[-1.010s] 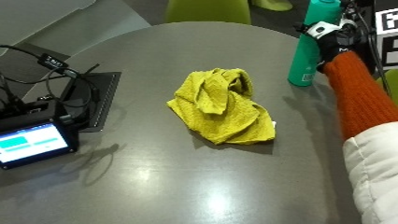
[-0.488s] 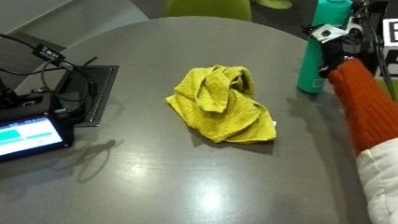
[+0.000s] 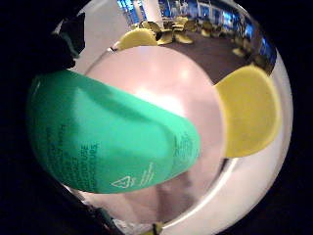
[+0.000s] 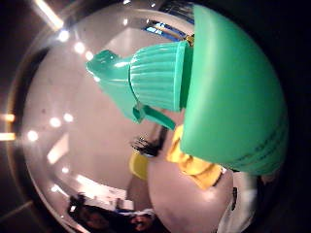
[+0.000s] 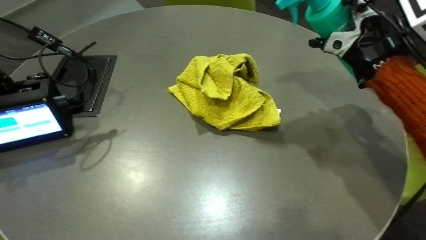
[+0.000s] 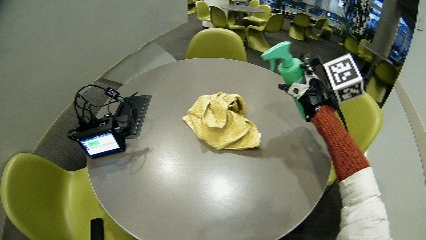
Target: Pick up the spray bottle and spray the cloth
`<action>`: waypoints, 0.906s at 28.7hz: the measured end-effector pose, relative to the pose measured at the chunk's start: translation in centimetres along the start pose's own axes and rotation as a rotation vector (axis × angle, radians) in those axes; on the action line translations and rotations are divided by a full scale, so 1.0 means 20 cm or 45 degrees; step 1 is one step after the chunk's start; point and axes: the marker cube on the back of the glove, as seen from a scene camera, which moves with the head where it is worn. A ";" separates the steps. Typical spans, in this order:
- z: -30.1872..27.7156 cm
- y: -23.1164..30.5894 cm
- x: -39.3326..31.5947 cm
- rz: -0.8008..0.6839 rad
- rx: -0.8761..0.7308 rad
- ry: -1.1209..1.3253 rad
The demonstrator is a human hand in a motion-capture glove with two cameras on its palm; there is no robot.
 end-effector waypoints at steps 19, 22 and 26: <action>0.13 -0.08 -0.28 -0.320 -0.022 1.131; 0.12 -0.07 -0.29 -0.317 -0.015 1.125; 0.13 -0.06 -0.33 -0.329 -0.026 1.050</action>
